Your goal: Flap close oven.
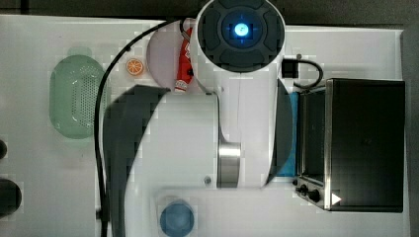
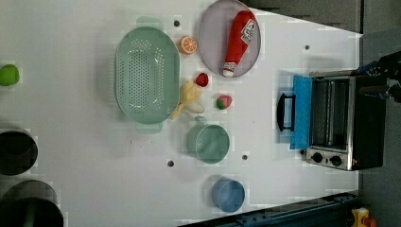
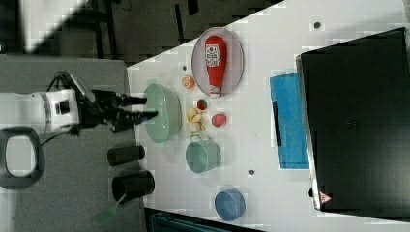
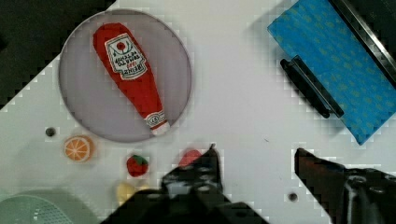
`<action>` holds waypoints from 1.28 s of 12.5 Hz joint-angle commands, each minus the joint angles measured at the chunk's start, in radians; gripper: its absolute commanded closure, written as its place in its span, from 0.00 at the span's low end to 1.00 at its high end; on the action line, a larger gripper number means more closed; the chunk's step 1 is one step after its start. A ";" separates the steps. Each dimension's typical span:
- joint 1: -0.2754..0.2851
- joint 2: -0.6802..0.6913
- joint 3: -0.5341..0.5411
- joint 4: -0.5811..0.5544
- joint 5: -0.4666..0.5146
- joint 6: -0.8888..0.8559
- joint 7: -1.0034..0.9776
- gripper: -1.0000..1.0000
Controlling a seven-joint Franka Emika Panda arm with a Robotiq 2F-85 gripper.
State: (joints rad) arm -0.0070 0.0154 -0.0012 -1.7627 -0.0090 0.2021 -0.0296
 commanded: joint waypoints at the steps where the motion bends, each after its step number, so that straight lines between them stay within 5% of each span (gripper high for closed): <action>1: -0.004 -0.367 -0.074 -0.212 0.007 -0.172 0.157 0.21; 3: -0.004 -0.355 -0.073 -0.215 0.007 -0.164 0.157 0.00; 12: 0.001 0.008 -0.033 -0.221 -0.020 0.159 -0.093 0.00; 16: 0.004 0.210 -0.014 -0.204 -0.248 0.290 -0.140 0.00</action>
State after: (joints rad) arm 0.0019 0.2854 -0.0109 -1.9766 -0.2358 0.4734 -0.0985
